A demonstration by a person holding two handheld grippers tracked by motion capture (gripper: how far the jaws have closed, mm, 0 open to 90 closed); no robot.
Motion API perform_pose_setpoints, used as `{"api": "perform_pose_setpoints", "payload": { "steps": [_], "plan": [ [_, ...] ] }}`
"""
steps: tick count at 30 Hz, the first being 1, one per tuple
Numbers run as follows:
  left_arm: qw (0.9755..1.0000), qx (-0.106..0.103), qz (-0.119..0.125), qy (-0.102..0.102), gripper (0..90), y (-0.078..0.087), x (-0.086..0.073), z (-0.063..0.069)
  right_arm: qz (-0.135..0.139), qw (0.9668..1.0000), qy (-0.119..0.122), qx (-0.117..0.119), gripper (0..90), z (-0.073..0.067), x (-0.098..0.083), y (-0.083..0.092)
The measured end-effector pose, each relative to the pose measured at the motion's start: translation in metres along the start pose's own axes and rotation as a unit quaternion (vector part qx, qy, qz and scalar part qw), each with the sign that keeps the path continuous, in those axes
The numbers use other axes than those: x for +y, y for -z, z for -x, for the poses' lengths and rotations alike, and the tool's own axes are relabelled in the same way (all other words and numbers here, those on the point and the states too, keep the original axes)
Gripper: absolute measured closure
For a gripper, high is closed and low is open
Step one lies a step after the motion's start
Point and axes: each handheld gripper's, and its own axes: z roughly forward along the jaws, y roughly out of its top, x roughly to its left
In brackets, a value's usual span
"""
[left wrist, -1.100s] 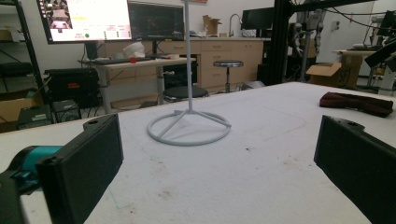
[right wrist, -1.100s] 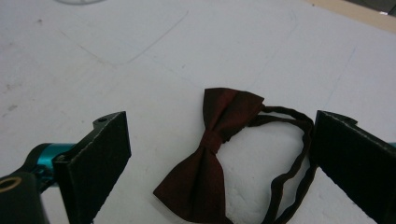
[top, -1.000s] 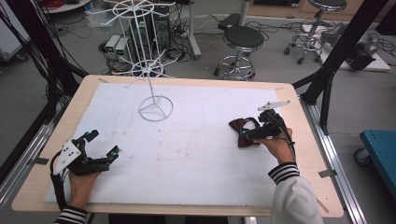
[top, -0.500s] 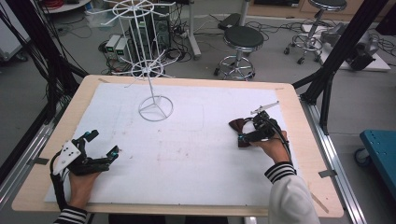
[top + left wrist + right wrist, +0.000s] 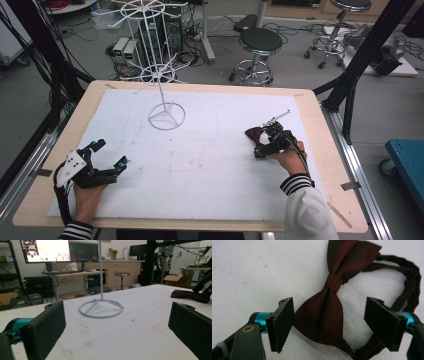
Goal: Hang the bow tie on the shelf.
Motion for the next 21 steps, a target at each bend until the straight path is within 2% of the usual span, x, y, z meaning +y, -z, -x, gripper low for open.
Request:
{"api": "perform_pose_setpoints", "payload": {
  "steps": [3, 9, 11, 14, 15, 16, 17, 19, 21],
  "plan": [
    [1.0000, 0.000, 0.001, 0.001, 1.7, -0.0001, 0.0000, 0.0001, -0.008, 0.9999, -0.002, 0.008, 34.1, 0.0002, -0.0001, -0.0025],
    [1.0000, 0.001, 0.001, 0.002, 1.7, -0.0001, 0.0000, 0.0001, -0.016, 0.9997, -0.006, 0.016, 41.9, 0.0009, -0.0008, -0.0040],
    [1.0000, 0.000, 0.001, 0.001, 1.7, 0.0000, 0.0000, 0.0001, -0.018, 0.9997, -0.004, 0.018, 51.7, 0.0007, -0.0009, -0.0040],
    [1.0000, 0.000, 0.001, 0.004, 1.7, 0.0000, 0.0000, -0.0004, -0.021, 0.9996, 0.001, 0.019, 57.7, 0.0004, -0.0008, -0.0043],
    [1.0000, 0.001, 0.001, 0.003, 1.7, -0.0001, 0.0000, -0.0003, -0.026, 0.9995, 0.008, 0.016, 63.9, 0.0000, -0.0007, -0.0039],
    [1.0000, 0.001, 0.001, 0.003, 1.7, -0.0002, -0.0001, -0.0001, -0.023, 0.9994, 0.018, 0.019, 74.4, -0.0016, -0.0010, -0.0037],
    [1.0000, 0.001, 0.001, 0.003, 1.7, -0.0002, -0.0001, -0.0001, -0.023, 0.9994, 0.018, 0.019, 74.4, -0.0016, -0.0010, -0.0037],
    [1.0000, 0.001, 0.000, 0.003, 1.7, 0.0000, 0.0000, -0.0004, -0.028, 0.9990, 0.029, 0.017, 80.9, -0.0049, 0.0002, -0.0035],
    [1.0000, 0.001, 0.000, 0.004, 1.7, 0.0000, 0.0000, -0.0004, -0.028, 0.9988, 0.037, 0.014, 81.6, -0.0058, 0.0007, -0.0038]
  ]
}}
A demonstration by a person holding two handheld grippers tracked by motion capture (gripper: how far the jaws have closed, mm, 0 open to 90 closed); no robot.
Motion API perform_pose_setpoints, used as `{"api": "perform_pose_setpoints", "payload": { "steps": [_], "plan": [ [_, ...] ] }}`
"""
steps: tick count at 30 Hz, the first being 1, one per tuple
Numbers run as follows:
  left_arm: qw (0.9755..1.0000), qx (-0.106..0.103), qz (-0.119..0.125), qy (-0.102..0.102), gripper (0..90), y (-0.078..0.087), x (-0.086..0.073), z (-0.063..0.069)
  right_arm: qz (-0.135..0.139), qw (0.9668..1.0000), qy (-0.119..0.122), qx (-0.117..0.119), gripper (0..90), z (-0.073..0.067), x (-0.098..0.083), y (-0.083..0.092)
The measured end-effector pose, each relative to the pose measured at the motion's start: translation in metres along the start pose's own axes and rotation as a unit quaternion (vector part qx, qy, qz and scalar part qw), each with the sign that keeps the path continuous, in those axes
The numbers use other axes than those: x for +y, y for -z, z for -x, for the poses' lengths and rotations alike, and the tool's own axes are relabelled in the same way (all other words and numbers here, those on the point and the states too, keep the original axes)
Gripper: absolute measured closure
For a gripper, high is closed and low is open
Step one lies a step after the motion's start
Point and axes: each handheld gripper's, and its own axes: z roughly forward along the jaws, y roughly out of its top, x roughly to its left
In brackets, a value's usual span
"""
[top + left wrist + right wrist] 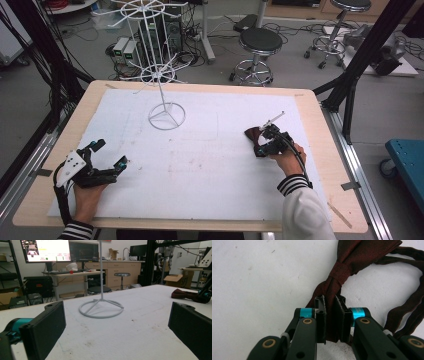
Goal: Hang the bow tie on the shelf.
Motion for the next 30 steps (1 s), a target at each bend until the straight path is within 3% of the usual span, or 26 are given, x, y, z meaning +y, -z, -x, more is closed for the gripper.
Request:
{"api": "perform_pose_setpoints", "payload": {
  "steps": [8, 17, 23, 26, 30],
  "plan": [
    [1.0000, 0.001, 0.000, 0.000, 1.7, 0.000, 0.000, 0.000, 0.004, 1.0000, 0.007, 0.001, 81.9, 0.000, 0.000, 0.002],
    [1.0000, 0.000, 0.000, 0.000, 1.7, 0.000, 0.000, 0.000, 0.027, 0.9996, 0.010, 0.008, 81.8, 0.000, 0.000, 0.006],
    [1.0000, -0.003, 0.000, 0.003, 1.7, 0.000, 0.000, -0.001, 0.067, 0.9972, 0.020, 0.028, 81.8, -0.003, 0.002, 0.012],
    [0.9999, -0.007, -0.015, 0.004, 1.7, -0.001, 0.002, -0.002, 0.083, 0.9953, 0.027, 0.041, 81.8, -0.006, 0.003, 0.015],
    [0.9995, -0.022, -0.019, 0.009, 1.7, -0.001, 0.007, -0.004, 0.096, 0.9937, 0.036, 0.047, 81.8, -0.009, 0.004, 0.017]
  ]
}}
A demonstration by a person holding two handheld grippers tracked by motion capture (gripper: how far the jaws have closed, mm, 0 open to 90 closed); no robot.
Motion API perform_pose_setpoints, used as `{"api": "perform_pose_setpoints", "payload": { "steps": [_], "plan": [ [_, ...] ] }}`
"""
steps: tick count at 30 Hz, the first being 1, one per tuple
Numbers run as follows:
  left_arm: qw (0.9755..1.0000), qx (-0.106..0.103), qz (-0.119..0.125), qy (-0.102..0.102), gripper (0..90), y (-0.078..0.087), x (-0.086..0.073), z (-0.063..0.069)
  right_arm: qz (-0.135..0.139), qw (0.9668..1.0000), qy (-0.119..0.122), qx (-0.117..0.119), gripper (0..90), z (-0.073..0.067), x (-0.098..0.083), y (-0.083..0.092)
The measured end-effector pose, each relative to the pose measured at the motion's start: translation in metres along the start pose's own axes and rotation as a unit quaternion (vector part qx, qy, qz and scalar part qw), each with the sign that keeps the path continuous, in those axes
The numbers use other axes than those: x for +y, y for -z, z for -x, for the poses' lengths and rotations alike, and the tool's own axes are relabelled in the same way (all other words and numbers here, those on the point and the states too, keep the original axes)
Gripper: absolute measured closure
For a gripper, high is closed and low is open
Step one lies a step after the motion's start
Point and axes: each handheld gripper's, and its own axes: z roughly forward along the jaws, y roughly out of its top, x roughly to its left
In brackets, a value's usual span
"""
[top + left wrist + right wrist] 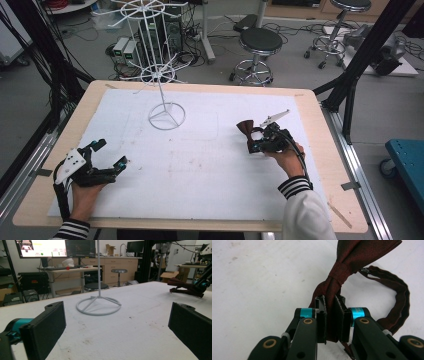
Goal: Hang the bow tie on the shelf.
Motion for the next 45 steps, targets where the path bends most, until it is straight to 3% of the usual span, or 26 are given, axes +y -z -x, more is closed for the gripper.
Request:
{"api": "perform_pose_setpoints", "payload": {
  "steps": [6, 7, 13, 20, 21, 22, 25, 29, 30, 31, 33, 39, 41, 42, 43, 45],
  "plan": [
    [0.9997, -0.024, -0.002, 0.001, 1.7, -0.004, 0.017, -0.001, 0.036, 0.9985, 0.014, 0.040, 81.7, -0.005, 0.004, 0.003],
    [0.9996, -0.028, -0.004, -0.001, 1.7, -0.006, 0.021, -0.001, 0.049, 0.9971, 0.022, 0.053, 81.7, -0.009, 0.005, 0.005],
    [0.9985, -0.049, -0.023, -0.009, 1.7, -0.015, 0.035, 0.001, 0.089, 0.9918, 0.044, 0.081, 81.7, -0.019, 0.010, 0.011],
    [0.9969, -0.071, -0.033, -0.003, 1.7, -0.021, 0.047, 0.002, 0.112, 0.9865, 0.063, 0.101, 81.6, -0.027, 0.016, 0.015],
    [0.9965, -0.076, -0.033, 0.000, 1.7, -0.023, 0.051, 0.002, 0.128, 0.9828, 0.068, 0.115, 81.6, -0.030, 0.018, 0.017],
    [0.9965, -0.076, -0.033, 0.000, 1.7, -0.023, 0.051, 0.002, 0.128, 0.9828, 0.068, 0.115, 81.6, -0.030, 0.018, 0.017],
    [0.9952, -0.088, -0.043, -0.001, 1.7, -0.028, 0.057, 0.004, 0.144, 0.9774, 0.083, 0.131, 81.6, -0.034, 0.021, 0.019],
    [0.9939, -0.097, -0.052, -0.011, 1.7, -0.034, 0.063, 0.007, 0.166, 0.9677, 0.115, 0.151, 81.6, -0.041, 0.027, 0.021],
    [0.9936, -0.099, -0.054, -0.012, 1.7, -0.035, 0.065, 0.008, 0.166, 0.9677, 0.115, 0.151, 81.6, -0.041, 0.027, 0.021],
    [0.9931, -0.102, -0.056, -0.013, 1.7, -0.036, 0.066, 0.008, 0.172, 0.9643, 0.125, 0.159, 81.5, -0.044, 0.028, 0.021],
    [0.9920, -0.110, -0.061, -0.011, 1.7, -0.039, 0.069, 0.010, 0.174, 0.9631, 0.128, 0.161, 81.6, -0.045, 0.029, 0.021],
    [0.9878, -0.135, -0.075, -0.019, 1.7, -0.049, 0.080, 0.017, 0.188, 0.9519, 0.156, 0.185, 81.6, -0.057, 0.035, 0.020],
    [0.9865, -0.144, -0.076, -0.020, 1.7, -0.053, 0.084, 0.020, 0.189, 0.9505, 0.159, 0.189, 81.5, -0.058, 0.036, 0.020],
    [0.9863, -0.146, -0.074, -0.020, 1.7, -0.054, 0.085, 0.022, 0.191, 0.9486, 0.162, 0.194, 81.6, -0.061, 0.038, 0.020],
    [0.9857, -0.151, -0.072, -0.020, 1.7, -0.056, 0.087, 0.023, 0.196, 0.9444, 0.172, 0.200, 81.5, -0.064, 0.040, 0.019],
    [0.9840, -0.163, -0.071, -0.016, 1.7, -0.060, 0.090, 0.026, 0.198, 0.9426, 0.176, 0.203, 81.5, -0.065, 0.041, 0.019]
  ]
}}
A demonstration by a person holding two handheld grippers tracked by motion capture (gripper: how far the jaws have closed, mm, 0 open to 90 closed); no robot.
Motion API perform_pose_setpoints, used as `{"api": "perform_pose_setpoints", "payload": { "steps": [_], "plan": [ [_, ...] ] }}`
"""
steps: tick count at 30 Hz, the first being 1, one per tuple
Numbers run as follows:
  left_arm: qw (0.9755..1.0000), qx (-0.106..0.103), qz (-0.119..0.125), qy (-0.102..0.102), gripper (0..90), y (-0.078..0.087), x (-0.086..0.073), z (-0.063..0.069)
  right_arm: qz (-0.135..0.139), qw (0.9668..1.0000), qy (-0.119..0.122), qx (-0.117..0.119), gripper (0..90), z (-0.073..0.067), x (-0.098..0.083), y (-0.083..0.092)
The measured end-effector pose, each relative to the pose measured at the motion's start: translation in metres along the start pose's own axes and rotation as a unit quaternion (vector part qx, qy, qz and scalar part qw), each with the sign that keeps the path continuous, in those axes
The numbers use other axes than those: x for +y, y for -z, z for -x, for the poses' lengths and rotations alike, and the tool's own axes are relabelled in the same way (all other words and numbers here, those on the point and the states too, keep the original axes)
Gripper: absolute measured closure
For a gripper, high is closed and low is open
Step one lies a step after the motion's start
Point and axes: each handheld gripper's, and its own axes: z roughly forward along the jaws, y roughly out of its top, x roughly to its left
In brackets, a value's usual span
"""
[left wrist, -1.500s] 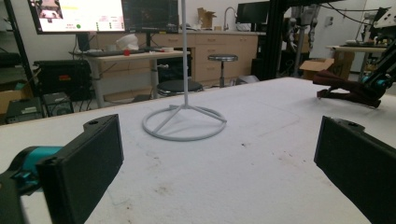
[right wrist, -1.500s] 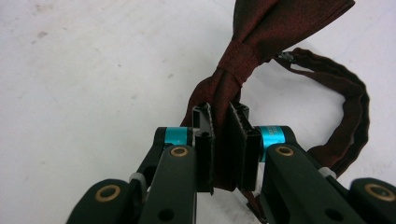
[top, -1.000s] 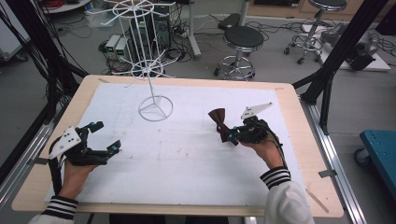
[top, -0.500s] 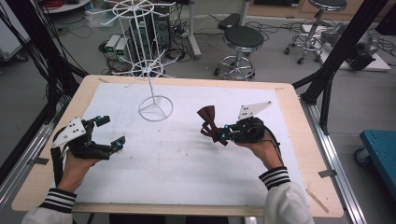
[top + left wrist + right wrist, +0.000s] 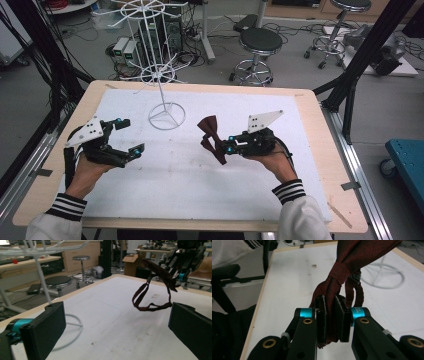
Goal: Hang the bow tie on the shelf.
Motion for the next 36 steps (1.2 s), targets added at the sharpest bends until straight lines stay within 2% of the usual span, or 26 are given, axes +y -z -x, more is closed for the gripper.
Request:
{"api": "perform_pose_setpoints", "payload": {
  "steps": [2, 3, 4, 9, 11, 13, 14, 15, 18, 21, 23, 27, 33, 36],
  "plan": [
    [0.9999, -0.010, -0.004, -0.002, 1.7, -0.005, 0.004, 0.002, 0.000, 0.9998, 0.017, 0.014, 81.5, -0.003, 0.003, -0.006],
    [0.9997, -0.020, -0.009, -0.006, 1.7, -0.010, 0.007, 0.004, 0.000, 0.9997, 0.020, 0.016, 81.5, -0.004, 0.003, -0.007],
    [0.9997, -0.020, -0.009, -0.006, 1.7, -0.010, 0.007, 0.004, 0.000, 0.9997, 0.020, 0.016, 81.5, -0.004, 0.003, -0.007],
    [0.9987, -0.046, -0.015, -0.019, 1.7, -0.027, 0.015, 0.012, 0.004, 0.9987, 0.038, 0.035, 81.5, -0.007, 0.008, -0.014],
    [0.9985, -0.050, -0.015, -0.018, 1.7, -0.030, 0.016, 0.014, 0.006, 0.9982, 0.045, 0.040, 81.5, -0.009, 0.009, -0.016],
    [0.9979, -0.061, -0.017, -0.016, 1.7, -0.035, 0.017, 0.016, 0.006, 0.9979, 0.048, 0.044, 81.6, -0.010, 0.010, -0.017],
    [0.9971, -0.073, -0.021, -0.014, 1.7, -0.041, 0.019, 0.019, 0.008, 0.9971, 0.058, 0.049, 81.5, -0.011, 0.011, -0.019],
    [0.9971, -0.073, -0.021, -0.014, 1.7, -0.041, 0.019, 0.019, 0.008, 0.9971, 0.058, 0.049, 81.5, -0.011, 0.011, -0.019],
    [0.9956, -0.091, -0.020, -0.010, 1.7, -0.049, 0.022, 0.022, 0.010, 0.9959, 0.067, 0.059, 81.5, -0.012, 0.013, -0.023],
    [0.9930, -0.117, -0.016, -0.002, 1.8, -0.058, 0.024, 0.026, 0.009, 0.9951, 0.074, 0.065, 81.5, -0.014, 0.014, -0.025],
    [0.9917, -0.127, -0.022, -0.001, 1.8, -0.063, 0.025, 0.028, 0.008, 0.9948, 0.076, 0.067, 81.4, -0.014, 0.014, -0.026],
    [0.9875, -0.153, -0.040, 0.000, 3.4, -0.075, 0.026, 0.034, 0.010, 0.9932, 0.086, 0.078, 81.4, -0.016, 0.016, -0.028],
    [0.9849, -0.167, -0.043, 0.007, 3.8, -0.087, 0.028, 0.039, 0.010, 0.9917, 0.095, 0.085, 81.4, -0.018, 0.018, -0.031],
    [0.9829, -0.179, -0.044, -0.002, 18.9, -0.089, 0.028, 0.041, 0.007, 0.9911, 0.100, 0.088, 81.4, -0.019, 0.019, -0.031]
  ]
}}
